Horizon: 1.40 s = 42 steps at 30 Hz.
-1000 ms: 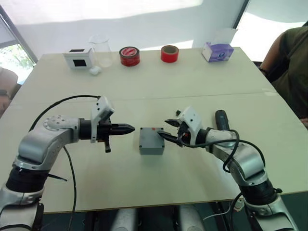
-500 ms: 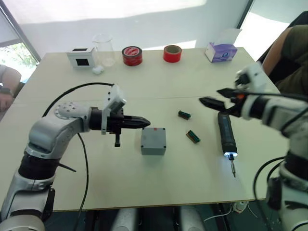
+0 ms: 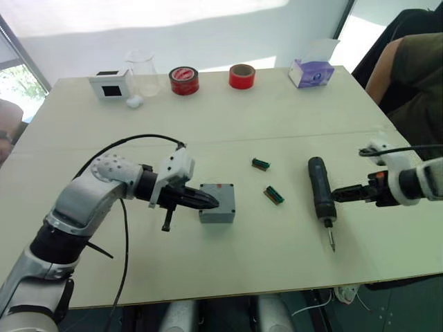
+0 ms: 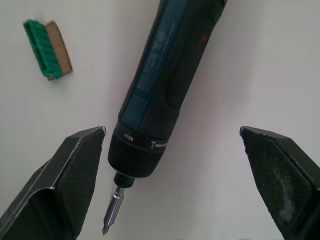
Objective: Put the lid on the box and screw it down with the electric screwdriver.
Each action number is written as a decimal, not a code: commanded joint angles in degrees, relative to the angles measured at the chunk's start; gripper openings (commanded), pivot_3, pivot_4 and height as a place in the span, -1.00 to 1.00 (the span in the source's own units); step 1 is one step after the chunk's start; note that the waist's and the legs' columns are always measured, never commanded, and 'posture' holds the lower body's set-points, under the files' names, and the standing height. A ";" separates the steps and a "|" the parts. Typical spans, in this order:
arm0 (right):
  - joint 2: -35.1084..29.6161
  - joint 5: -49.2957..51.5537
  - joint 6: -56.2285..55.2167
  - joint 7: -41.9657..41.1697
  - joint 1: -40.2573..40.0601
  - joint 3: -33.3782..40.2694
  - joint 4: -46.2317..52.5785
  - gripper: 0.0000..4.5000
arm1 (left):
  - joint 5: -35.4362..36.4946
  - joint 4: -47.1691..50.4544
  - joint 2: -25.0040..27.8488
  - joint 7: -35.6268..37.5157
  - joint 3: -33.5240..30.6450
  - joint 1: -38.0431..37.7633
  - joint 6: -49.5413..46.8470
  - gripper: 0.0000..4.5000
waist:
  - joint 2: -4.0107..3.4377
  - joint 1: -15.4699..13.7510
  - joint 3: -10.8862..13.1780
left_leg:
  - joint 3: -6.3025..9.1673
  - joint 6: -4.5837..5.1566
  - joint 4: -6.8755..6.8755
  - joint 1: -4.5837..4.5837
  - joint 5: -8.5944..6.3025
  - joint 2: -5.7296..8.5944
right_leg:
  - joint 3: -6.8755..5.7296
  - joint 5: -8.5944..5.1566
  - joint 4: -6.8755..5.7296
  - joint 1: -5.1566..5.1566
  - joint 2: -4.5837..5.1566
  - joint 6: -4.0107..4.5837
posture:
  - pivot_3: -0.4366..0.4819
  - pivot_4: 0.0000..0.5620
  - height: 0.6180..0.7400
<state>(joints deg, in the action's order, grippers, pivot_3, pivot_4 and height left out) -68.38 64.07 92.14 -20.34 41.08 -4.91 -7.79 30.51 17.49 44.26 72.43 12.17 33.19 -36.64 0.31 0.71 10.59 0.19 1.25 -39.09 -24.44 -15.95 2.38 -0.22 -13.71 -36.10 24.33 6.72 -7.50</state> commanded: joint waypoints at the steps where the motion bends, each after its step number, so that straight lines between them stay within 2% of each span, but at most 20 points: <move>1: 1.08 2.03 0.36 2.79 5.52 -3.64 -4.09 0.97 | 0.34 3.09 0.35 -0.97 -1.54 -0.49 0.35 -1.00 | 0.00 -0.01 0.00 | 0.00 0.00 0.00 0.00 0.00 0.00 | 0.00 0.00 0.00 0.00 0.00 0.00 | -0.05 -0.47 1.00; 6: 2.55 3.53 0.36 4.86 10.44 -10.32 -9.42 0.97 | 0.94 5.32 0.35 -3.16 -2.26 -1.91 -0.85 -1.00 | 0.00 -0.31 0.00 | 0.04 0.00 0.00 -0.02 0.00 0.01 | -0.01 0.00 0.02 0.00 -0.01 0.00 | -0.05 -0.47 1.00; 15: 5.63 1.65 0.36 4.08 15.03 -23.23 -10.18 0.97 | 2.83 11.02 -0.96 -9.83 -4.04 -7.24 -3.48 -1.00 | 0.01 -0.08 0.00 | 0.04 0.02 -0.02 -0.03 -0.01 0.02 | 0.00 0.00 0.03 -0.01 -0.01 0.00 | -0.05 -0.47 1.00; 18: 7.75 -3.04 0.36 3.05 15.94 -25.20 -11.04 0.70 | 3.19 12.27 -0.99 -11.43 -4.53 -8.86 -3.88 -1.00 | 0.09 -0.03 -0.05 | 0.06 0.02 -0.03 -0.02 -0.01 0.02 | -0.01 0.00 0.02 -0.02 -0.02 0.00 | -0.05 -0.47 1.00; 24: 8.91 -8.48 0.36 -1.55 16.44 -29.12 -10.73 -0.20 | 3.87 13.23 -0.88 -13.53 -5.53 -10.51 -4.09 -1.00 | 0.17 0.06 -0.10 | 0.06 0.02 -0.03 0.02 -0.01 -0.01 | -0.01 0.00 0.01 -0.04 -0.06 0.00 | -0.05 -0.47 1.00; 27: 8.43 -11.30 0.36 -2.83 15.78 -28.63 -11.33 -0.22 | 3.57 12.28 -1.43 -14.24 -5.37 -9.95 -3.89 -1.00 | 0.28 0.00 -0.17 | 0.08 0.01 -0.04 0.04 -0.01 -0.02 | -0.01 0.00 0.02 -0.09 -0.09 0.00 | -0.05 -0.47 1.00; 29: 8.86 -13.19 0.36 -2.70 15.81 -25.94 -13.14 -0.22 | 3.21 10.72 -1.48 -14.45 -5.55 -9.42 -3.66 -1.00 | 0.37 -0.09 -0.22 | 0.08 0.01 -0.05 0.05 -0.01 -0.01 | -0.01 0.00 0.02 -0.11 -0.08 0.00 | -0.05 -0.47 1.00; 32: 11.45 -16.90 0.09 -1.56 18.41 -17.05 -17.36 -0.22 | 2.13 6.17 -0.70 -13.17 -6.40 -8.04 -2.14 -1.00 | 0.49 -0.04 -0.29 | 0.08 0.00 -0.07 0.06 0.00 -0.01 | -0.01 0.01 0.01 -0.13 -0.08 0.00 | -0.05 -0.47 1.00; 36: 13.48 -19.39 -7.84 -1.62 18.03 -5.15 -14.81 -0.22 | 1.06 1.53 -0.16 -12.36 -7.10 -6.76 -0.36 -1.00 | 0.13 0.02 -0.09 | -0.02 -0.01 -0.06 0.01 0.00 0.00 | 0.01 0.04 -0.04 0.02 -0.07 0.01 | -0.05 -0.47 1.00; 38: 15.04 -19.44 -12.85 -0.32 15.06 2.54 -9.35 -0.22 | 0.42 -0.76 0.98 -11.23 -8.12 -7.34 1.09 -1.00 | 0.08 -0.04 -0.07 | -0.04 0.00 0.03 -0.04 0.00 0.01 | 0.02 0.02 -0.03 0.10 -0.07 -0.01 | -0.05 -0.47 1.00; 40: 17.83 -19.11 -28.74 -2.13 6.04 15.11 6.40 -0.22 | 0.92 -2.68 1.05 -11.77 -9.92 -7.63 0.72 -1.00 | 0.11 -0.07 -0.07 | -0.02 -0.01 0.15 -0.09 0.00 -0.02 | 0.01 0.00 -0.04 0.17 -0.09 -0.02 | -0.05 -0.47 1.00; 41: 21.63 -14.75 -32.79 -2.09 3.43 22.87 14.21 -0.22 | 2.02 -3.34 -0.08 -13.47 -10.99 -7.08 -0.81 -1.00 | 0.04 -0.10 -0.04 | 0.03 -0.01 0.18 -0.12 0.00 -0.07 | -0.01 0.00 -0.04 0.16 -0.16 -0.02 | -0.05 -0.47 1.00; 42: 25.07 -11.55 -35.45 -1.05 1.92 27.35 19.96 -0.22 | 2.74 -4.52 -0.49 -13.96 -12.07 -6.67 -1.53 -1.00 | -0.04 -0.13 0.00 | 0.01 -0.01 0.19 -0.16 0.00 -0.06 | -0.01 -0.01 -0.04 0.19 -0.14 -0.04 | -0.05 -0.47 1.00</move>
<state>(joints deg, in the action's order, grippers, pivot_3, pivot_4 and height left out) -46.21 45.67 65.17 -21.18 42.07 10.92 -1.97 31.42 13.33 44.48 59.71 3.08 25.18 -37.37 0.27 0.58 10.60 0.20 1.24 -38.90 -24.62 -15.94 2.34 -0.22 -13.72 -36.15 24.54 6.61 -7.54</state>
